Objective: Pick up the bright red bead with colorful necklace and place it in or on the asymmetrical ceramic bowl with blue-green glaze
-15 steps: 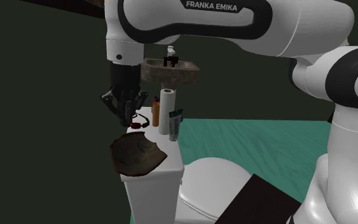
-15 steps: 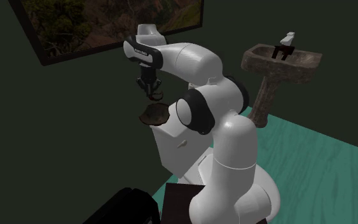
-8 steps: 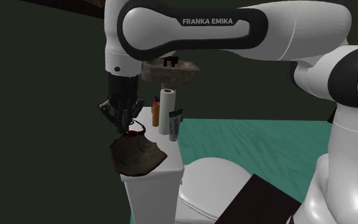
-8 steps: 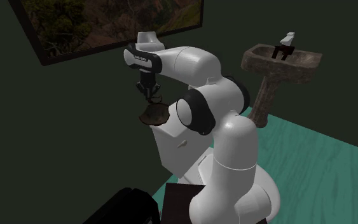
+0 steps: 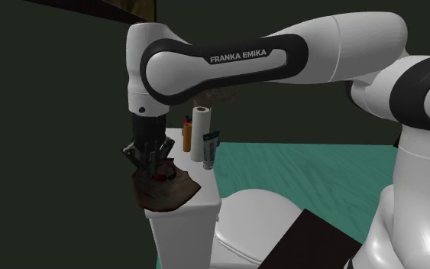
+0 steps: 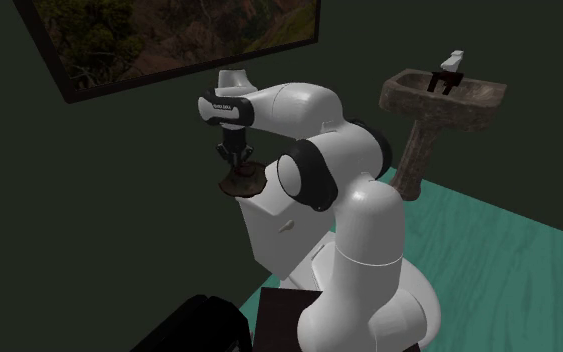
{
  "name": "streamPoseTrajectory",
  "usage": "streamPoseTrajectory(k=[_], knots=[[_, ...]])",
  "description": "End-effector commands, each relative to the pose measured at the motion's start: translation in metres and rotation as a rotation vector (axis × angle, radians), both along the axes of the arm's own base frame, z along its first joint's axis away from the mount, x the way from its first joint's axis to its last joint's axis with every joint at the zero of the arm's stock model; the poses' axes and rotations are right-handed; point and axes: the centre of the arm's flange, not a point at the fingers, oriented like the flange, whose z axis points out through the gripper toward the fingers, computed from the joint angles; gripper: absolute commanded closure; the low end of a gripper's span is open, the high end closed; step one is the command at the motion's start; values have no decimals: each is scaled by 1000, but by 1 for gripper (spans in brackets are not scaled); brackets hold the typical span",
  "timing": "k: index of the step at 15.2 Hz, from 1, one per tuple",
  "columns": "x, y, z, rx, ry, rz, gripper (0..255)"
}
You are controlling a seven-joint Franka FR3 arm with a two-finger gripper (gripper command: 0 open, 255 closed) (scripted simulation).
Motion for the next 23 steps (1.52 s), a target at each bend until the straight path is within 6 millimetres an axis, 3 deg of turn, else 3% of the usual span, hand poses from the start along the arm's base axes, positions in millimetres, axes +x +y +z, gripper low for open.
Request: streamPoseTrajectory(k=[1,7,8,13,17,23], knots=[[0,0,-6,0,0,0,255],[0,0,-6,0,0,0,255],[0,0,-6,0,0,0,0],[0,0,-6,0,0,0,0],[2,-3,44,0,0,0,0],[2,-3,44,0,0,0,0]])
